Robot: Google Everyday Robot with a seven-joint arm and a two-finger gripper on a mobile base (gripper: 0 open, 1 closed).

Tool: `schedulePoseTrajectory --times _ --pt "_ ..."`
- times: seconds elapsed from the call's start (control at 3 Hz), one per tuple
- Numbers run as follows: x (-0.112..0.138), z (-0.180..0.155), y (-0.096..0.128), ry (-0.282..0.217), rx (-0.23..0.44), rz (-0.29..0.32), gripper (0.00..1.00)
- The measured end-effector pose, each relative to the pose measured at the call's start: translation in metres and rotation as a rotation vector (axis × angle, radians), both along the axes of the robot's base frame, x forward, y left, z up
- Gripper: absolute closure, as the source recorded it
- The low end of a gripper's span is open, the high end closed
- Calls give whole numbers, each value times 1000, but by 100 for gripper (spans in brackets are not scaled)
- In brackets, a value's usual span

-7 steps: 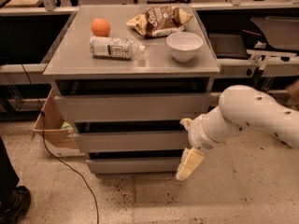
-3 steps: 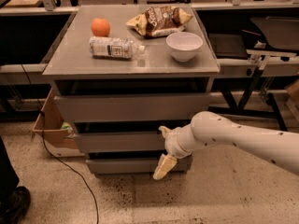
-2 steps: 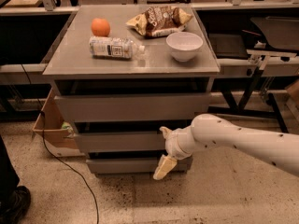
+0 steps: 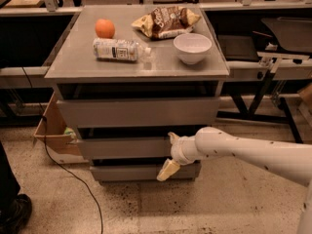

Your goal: Open middle drawer

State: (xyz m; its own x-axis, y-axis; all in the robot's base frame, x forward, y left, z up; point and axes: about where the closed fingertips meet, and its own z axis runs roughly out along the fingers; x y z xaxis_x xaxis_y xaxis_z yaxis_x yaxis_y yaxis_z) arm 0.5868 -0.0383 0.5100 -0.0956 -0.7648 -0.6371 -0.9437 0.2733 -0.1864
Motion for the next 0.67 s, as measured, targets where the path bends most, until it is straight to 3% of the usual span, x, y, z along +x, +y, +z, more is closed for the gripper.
schedulePoseTrajectory --times 0.67 --pt "43 -51 0 -19 19 -29 0"
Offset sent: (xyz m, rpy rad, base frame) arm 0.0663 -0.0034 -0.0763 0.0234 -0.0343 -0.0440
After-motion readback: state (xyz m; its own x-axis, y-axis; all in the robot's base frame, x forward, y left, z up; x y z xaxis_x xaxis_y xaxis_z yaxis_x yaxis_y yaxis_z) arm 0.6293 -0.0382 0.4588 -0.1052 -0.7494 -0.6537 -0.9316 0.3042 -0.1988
